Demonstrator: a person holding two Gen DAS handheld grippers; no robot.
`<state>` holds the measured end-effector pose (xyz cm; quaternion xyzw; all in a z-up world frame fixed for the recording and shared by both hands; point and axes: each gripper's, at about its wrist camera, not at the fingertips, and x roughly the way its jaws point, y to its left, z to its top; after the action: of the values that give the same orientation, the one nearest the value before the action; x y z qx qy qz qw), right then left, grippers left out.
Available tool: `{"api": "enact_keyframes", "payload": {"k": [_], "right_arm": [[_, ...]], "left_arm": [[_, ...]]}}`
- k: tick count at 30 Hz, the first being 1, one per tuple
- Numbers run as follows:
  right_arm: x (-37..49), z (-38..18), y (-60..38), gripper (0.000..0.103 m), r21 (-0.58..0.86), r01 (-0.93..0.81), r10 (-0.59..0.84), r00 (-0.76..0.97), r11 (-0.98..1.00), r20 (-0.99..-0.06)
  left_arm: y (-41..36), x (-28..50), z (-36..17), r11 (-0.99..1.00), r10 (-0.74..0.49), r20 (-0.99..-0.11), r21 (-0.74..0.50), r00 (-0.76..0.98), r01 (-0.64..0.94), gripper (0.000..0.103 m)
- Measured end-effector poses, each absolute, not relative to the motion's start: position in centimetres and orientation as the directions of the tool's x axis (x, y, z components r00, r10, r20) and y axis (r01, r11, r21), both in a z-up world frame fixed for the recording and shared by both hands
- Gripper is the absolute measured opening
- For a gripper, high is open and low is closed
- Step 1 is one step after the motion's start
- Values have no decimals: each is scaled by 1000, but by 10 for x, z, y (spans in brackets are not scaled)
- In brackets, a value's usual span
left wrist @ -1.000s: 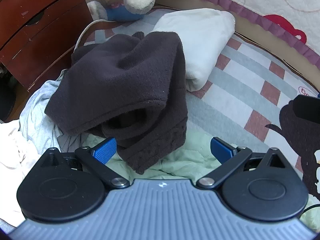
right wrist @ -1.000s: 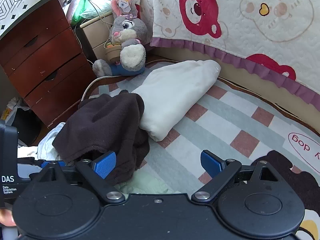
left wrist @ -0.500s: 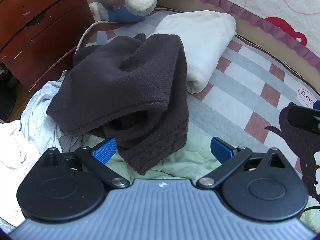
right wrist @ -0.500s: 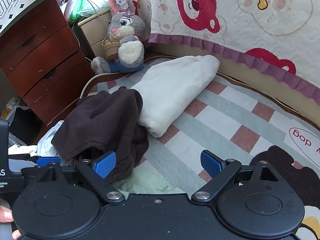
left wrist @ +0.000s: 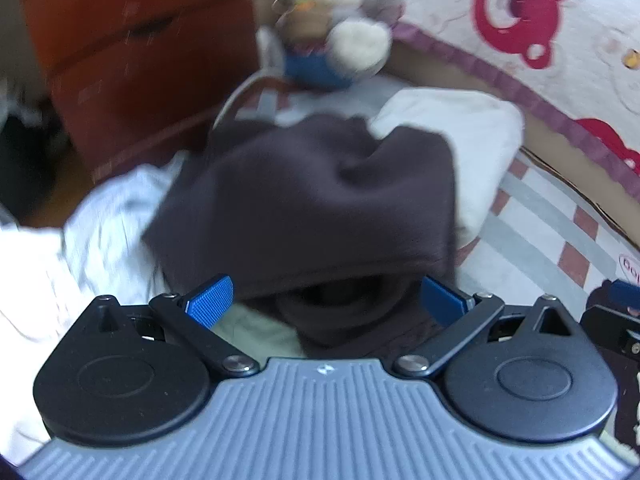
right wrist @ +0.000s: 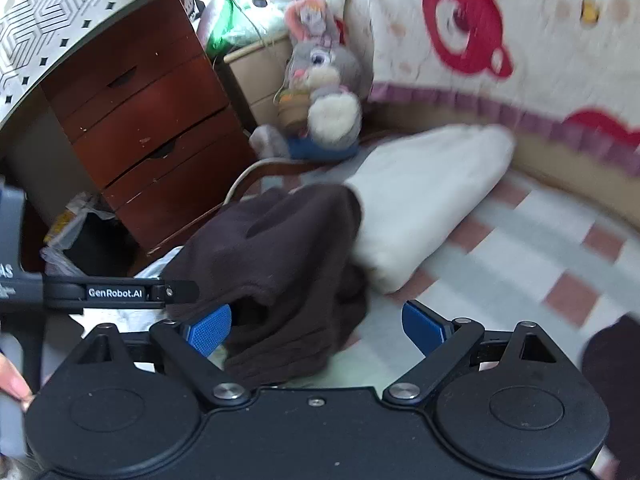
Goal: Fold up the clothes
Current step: 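Grasp the dark brown sweater with both grippers and lift it up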
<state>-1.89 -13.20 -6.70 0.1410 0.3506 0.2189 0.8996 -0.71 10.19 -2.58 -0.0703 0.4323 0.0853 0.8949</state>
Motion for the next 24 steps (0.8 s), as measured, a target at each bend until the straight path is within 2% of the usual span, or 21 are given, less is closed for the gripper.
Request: {"api": "enact_keyframes", "payload": {"k": [3, 5, 11, 14, 17, 18, 19, 20, 21, 23, 24], "right_arm": [[-14, -87, -118, 95, 406, -310, 504, 642, 860, -578], [-12, -100, -106, 95, 391, -325, 506, 630, 861, -589], [7, -133, -68, 95, 338, -382, 509, 599, 860, -618], [35, -150, -58, 96, 381, -324, 499, 608, 866, -617], [78, -176, -52, 96, 420, -209, 457, 588, 883, -668], [87, -181, -48, 87, 418, -210, 456, 585, 884, -671], [95, -186, -44, 39, 416, -215, 458, 582, 884, -672], [97, -186, -43, 26, 431, -222, 472, 595, 875, -651], [98, -185, -44, 26, 448, -229, 487, 608, 864, -627], [84, -167, -52, 24, 442, -242, 476, 679, 864, -559], [75, -156, -58, 23, 427, -247, 460, 719, 870, -521]], "left_arm": [[122, -5, -52, 960, 108, -805, -67, 583, -270, 89], [132, -3, -67, 956, 132, -806, -51, 578, -289, 68], [140, -1, -102, 969, 198, -753, 53, 628, -241, 66], [144, 0, -119, 970, 227, -722, 107, 653, -219, 66], [145, 2, -129, 966, 258, -691, 160, 675, -205, 66], [144, 3, -130, 963, 268, -684, 175, 679, -203, 66], [144, 4, -131, 961, 277, -676, 190, 683, -201, 67], [144, 5, -131, 958, 288, -666, 207, 689, -200, 69], [143, 7, -131, 952, 303, -650, 232, 697, -198, 71], [140, 11, -133, 932, 345, -605, 309, 717, -188, 83], [137, 13, -132, 920, 364, -579, 347, 729, -183, 84]]}}
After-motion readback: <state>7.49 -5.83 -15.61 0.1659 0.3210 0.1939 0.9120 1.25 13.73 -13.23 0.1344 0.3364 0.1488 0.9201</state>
